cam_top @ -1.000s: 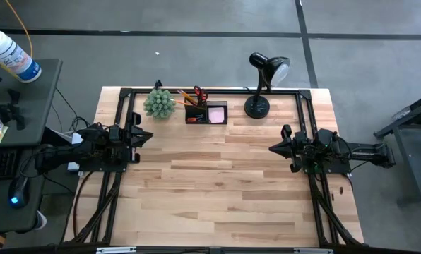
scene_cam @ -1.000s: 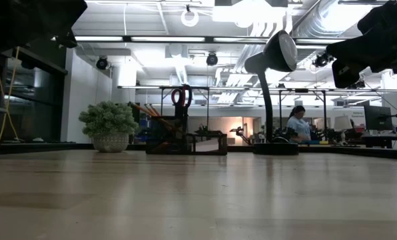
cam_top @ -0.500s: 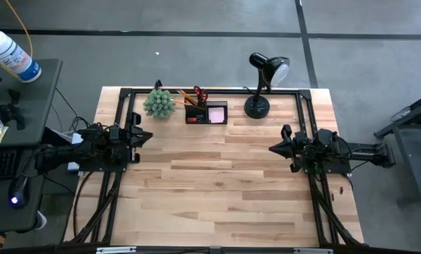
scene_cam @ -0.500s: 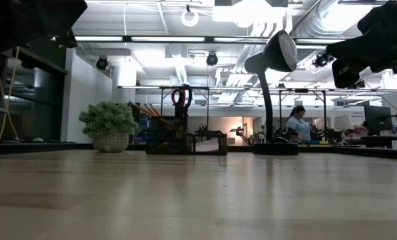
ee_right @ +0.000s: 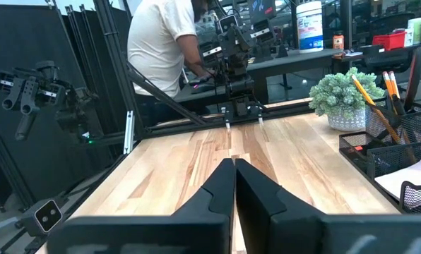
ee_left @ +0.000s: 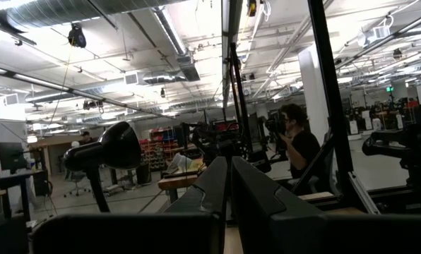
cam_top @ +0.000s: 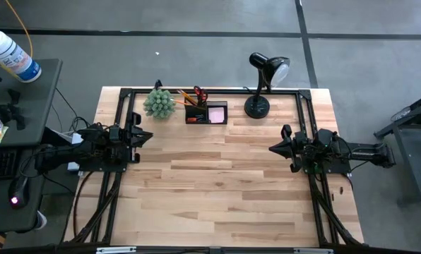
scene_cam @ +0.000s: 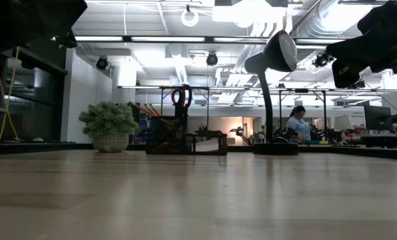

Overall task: Pick and place office supplies into organizer
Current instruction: Return to Home Position

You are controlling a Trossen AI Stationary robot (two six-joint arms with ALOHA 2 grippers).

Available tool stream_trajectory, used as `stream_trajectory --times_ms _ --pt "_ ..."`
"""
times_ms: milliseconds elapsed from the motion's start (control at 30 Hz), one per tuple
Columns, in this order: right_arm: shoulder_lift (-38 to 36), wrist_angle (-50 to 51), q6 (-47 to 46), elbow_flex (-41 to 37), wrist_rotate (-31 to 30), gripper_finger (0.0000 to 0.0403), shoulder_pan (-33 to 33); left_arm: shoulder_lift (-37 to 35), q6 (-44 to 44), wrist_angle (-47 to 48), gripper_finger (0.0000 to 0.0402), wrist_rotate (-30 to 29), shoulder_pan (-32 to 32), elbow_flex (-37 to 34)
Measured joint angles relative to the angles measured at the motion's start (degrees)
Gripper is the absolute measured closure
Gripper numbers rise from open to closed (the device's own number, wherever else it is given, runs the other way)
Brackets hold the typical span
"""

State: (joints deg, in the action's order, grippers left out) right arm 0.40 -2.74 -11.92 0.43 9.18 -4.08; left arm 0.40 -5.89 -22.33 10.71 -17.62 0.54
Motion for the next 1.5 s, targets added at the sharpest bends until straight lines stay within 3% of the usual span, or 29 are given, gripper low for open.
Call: stream_trajectory --times_ms 1500 --pt "0.0 0.0 0.0 0.0 0.0 0.0398 0.0 0.0 0.0 0.0 0.0389 0.0 0.0 0.0"
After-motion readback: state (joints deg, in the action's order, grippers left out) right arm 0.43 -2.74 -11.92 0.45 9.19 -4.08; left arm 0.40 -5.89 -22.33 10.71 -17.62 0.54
